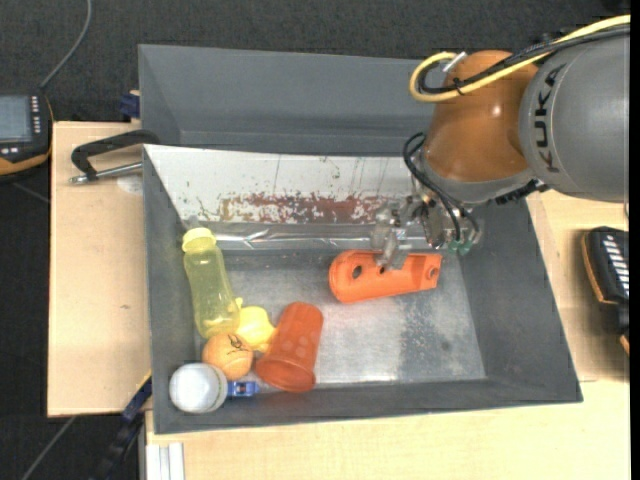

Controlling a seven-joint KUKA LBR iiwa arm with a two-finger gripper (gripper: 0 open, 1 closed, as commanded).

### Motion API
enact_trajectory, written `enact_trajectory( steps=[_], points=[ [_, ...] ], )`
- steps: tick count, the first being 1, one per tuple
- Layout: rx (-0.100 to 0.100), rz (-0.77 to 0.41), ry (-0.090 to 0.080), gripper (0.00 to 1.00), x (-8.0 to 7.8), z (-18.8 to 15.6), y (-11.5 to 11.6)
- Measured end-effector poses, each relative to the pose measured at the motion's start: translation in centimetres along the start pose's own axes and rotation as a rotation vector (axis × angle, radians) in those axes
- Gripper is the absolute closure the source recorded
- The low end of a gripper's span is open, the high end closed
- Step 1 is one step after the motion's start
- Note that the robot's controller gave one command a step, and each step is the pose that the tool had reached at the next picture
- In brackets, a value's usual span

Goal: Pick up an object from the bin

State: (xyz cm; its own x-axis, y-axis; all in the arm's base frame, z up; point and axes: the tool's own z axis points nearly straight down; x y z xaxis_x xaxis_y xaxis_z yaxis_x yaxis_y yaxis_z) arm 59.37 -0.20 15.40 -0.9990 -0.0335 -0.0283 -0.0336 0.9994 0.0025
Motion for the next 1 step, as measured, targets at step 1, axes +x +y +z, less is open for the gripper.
enact_trajectory(
  steps=[1],
  points=[
    [-0.002, -0.035, 0.021, 1.0, 1.37, -2.71, 1.51]
  ],
)
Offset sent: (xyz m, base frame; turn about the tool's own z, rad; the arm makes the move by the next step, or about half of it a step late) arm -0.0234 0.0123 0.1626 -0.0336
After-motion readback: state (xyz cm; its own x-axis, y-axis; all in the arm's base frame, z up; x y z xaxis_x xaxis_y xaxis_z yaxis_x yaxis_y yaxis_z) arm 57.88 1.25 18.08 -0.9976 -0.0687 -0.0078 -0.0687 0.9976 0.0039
